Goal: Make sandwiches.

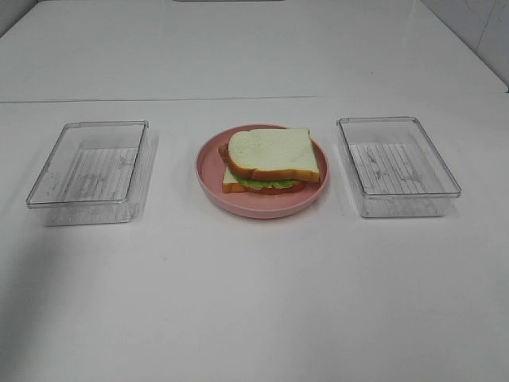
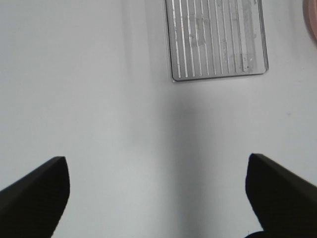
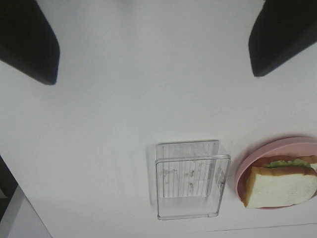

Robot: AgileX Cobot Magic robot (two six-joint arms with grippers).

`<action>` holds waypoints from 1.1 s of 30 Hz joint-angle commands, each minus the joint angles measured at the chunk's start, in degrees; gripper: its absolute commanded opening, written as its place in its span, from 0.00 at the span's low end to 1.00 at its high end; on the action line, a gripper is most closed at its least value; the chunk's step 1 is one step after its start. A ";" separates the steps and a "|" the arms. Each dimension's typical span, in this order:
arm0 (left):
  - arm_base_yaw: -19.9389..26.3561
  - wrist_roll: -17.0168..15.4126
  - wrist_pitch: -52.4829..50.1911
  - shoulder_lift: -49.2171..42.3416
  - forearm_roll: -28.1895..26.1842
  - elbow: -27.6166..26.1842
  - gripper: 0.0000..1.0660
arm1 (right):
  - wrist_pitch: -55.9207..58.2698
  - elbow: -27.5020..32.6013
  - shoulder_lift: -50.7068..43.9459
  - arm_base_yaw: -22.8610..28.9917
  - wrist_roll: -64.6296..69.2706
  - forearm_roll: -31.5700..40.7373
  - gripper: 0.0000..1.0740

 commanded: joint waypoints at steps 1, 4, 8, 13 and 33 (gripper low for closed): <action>-0.40 0.17 -0.97 -9.28 -0.92 7.45 0.85 | -0.46 0.17 -1.49 -0.06 -0.29 0.00 0.92; -0.40 0.17 -0.97 -18.45 -0.92 13.29 0.85 | -0.46 0.17 -1.49 -0.06 -0.29 0.00 0.92; -0.40 0.17 -1.38 -27.04 -0.86 18.62 0.85 | -0.46 0.17 -1.49 -0.06 -0.29 0.00 0.92; -0.40 0.00 -2.64 -46.41 -0.86 28.59 0.85 | -0.46 0.17 -1.49 -0.06 -0.29 0.00 0.92; -0.40 -2.35 -4.41 -71.05 -1.49 34.38 0.85 | -0.46 0.17 -1.38 -0.06 -0.29 0.00 0.92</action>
